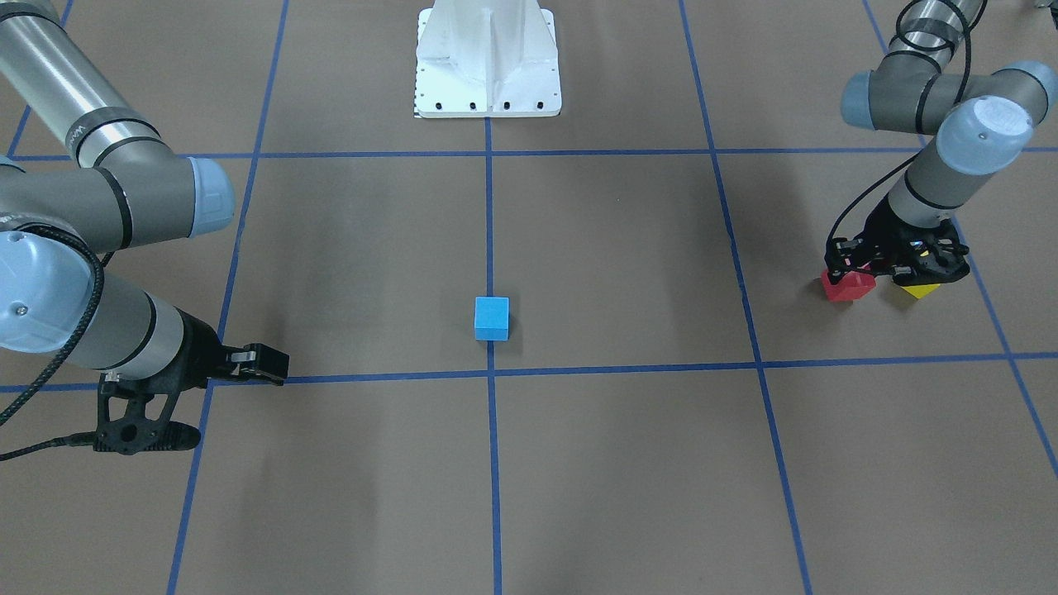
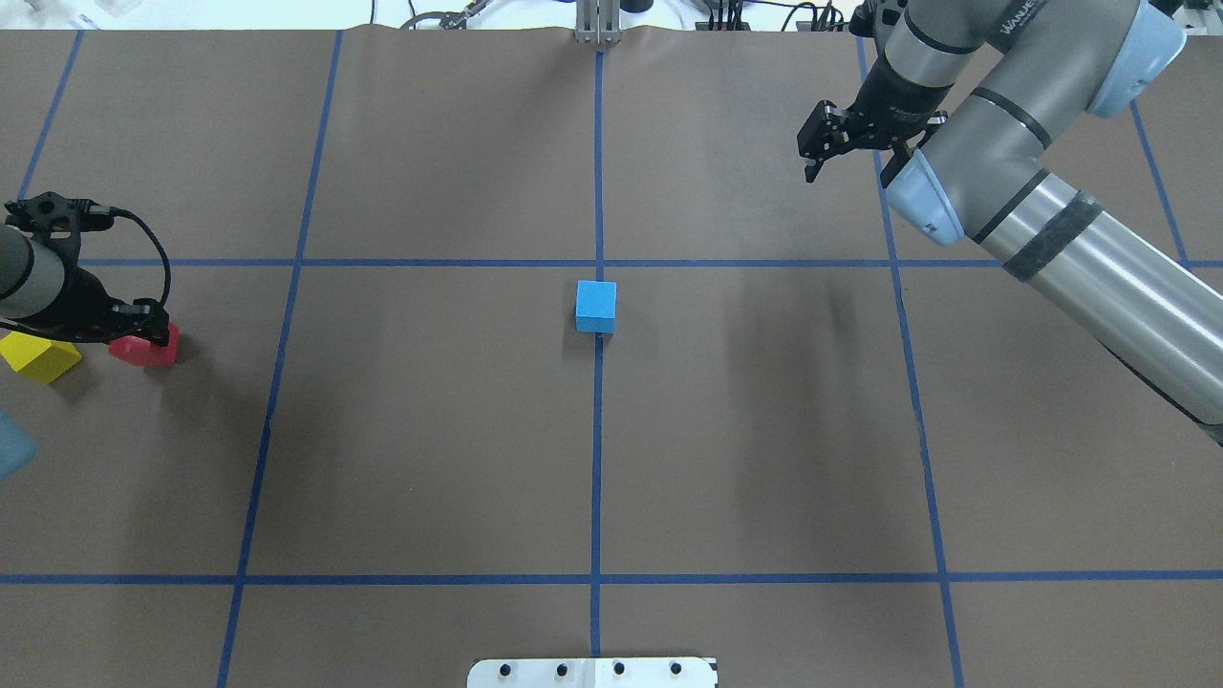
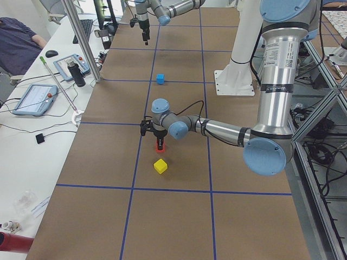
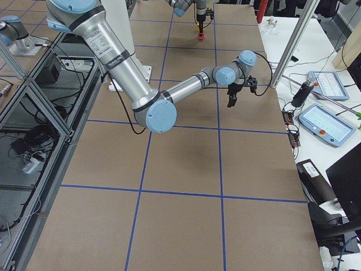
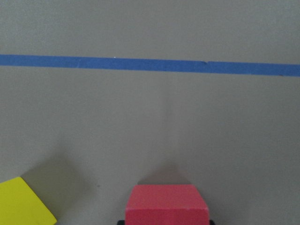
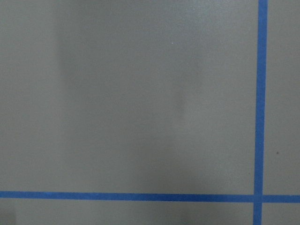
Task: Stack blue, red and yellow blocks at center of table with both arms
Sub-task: 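Lift the red cube with the left gripper and carry it over the blue cube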
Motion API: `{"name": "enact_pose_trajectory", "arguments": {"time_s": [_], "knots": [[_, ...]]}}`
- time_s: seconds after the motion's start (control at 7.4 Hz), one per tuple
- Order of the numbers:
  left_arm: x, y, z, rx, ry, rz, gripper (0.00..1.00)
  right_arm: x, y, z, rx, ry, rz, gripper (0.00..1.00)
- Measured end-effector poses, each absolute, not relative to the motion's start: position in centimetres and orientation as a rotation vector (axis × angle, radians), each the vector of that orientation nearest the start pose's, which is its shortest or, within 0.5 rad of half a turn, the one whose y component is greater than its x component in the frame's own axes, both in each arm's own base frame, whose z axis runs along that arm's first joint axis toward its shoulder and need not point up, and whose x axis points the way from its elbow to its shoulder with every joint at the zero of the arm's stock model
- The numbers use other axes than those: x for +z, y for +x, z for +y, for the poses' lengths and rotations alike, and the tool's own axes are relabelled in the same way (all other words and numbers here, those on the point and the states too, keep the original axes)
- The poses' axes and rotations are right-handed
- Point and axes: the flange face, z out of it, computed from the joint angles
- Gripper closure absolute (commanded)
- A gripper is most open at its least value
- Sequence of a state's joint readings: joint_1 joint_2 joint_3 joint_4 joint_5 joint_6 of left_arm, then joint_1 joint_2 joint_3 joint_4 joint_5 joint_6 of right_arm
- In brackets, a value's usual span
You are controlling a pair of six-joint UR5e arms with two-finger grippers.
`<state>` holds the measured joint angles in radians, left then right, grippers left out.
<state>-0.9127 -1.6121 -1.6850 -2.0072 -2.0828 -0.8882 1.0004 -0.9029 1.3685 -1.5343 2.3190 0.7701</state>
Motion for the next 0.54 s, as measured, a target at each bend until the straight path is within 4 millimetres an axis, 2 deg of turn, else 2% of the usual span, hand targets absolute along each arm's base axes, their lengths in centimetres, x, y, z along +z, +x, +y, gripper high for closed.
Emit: {"name": "enact_pose_trajectory", "arguments": {"time_s": [0.14,0.27,0.41,0.54], "knots": [[52.3,26.4,-47.9,-0.063,0.075,0.769,1.00,33.6,-34.0,-65.3,-0.002,-0.076,-0.873,0.01],[49.0,27.4,-49.3,-0.062,0.077,0.773,1.00,33.6,-33.7,-65.1,-0.002,-0.073,-0.875,0.01],[44.3,29.2,-51.4,-0.062,0.071,0.768,1.00,33.7,-33.4,-65.1,0.000,-0.071,-0.876,0.01],[38.5,32.0,-53.3,-0.050,0.055,0.757,1.00,33.7,-33.1,-65.1,0.003,-0.069,-0.876,0.01]]}}
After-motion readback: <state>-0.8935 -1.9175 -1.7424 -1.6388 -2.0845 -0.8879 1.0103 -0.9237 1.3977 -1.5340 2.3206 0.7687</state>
